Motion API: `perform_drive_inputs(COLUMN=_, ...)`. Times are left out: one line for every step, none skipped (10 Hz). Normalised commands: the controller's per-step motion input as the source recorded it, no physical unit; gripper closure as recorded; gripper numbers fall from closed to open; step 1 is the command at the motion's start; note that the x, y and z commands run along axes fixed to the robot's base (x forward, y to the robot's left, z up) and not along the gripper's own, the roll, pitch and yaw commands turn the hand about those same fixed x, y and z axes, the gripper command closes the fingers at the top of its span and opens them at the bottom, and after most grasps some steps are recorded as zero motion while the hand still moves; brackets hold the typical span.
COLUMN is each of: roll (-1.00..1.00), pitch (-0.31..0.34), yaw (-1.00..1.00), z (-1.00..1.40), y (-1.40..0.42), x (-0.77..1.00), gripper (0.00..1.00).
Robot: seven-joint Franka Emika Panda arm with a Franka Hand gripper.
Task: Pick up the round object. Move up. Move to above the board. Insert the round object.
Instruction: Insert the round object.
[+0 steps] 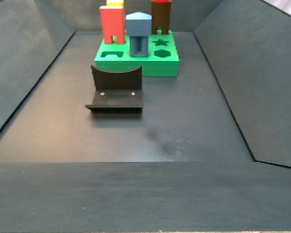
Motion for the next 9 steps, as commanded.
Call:
perform_drive_inputs(roll=0.15, pitch=-0.019, yaw=-0.03, z=-0.86, y=0.0, x=0.54, gripper=1.0)
perform_drive_inputs(roll=0.27, pitch=-0.039, yaw=0.0, z=-0.63, y=-0.01, x=0.39, gripper=1.0)
perform_drive_inputs(roll=0.23, pitch=-0.13, yaw=0.0, z=-0.66, y=-0.06, x=0.24, gripper=1.0)
perform_drive_inputs(roll=0.25, pitch=-0.153, yaw=0.0, z=-0.59, y=-0.11, x=0.27, gripper=1.0)
perform_drive_inputs(roll=0.26, pitch=-0.177, yaw=0.0, z=-0.49, y=-0.04, x=0.3, gripper=1.0)
perform_drive_inputs(roll=0.19, pitch=-0.15, yaw=0.0, z=-0.34, y=-0.01, x=0.52, gripper=1.0)
perform_drive_inputs(roll=0.15, pitch=-0.161, yaw=0.0, z=-0.32, y=0.0, x=0.41, gripper=1.0)
perform_drive_inputs(roll=0.11, pitch=-0.114, yaw=0.0, z=-0.35, y=0.0, x=0.25, gripper=1.0)
perform_drive_inputs(roll=0.0, pitch=-0.156, yaw=0.0, z=-0.39, y=0.0, x=-0.01, gripper=1.0)
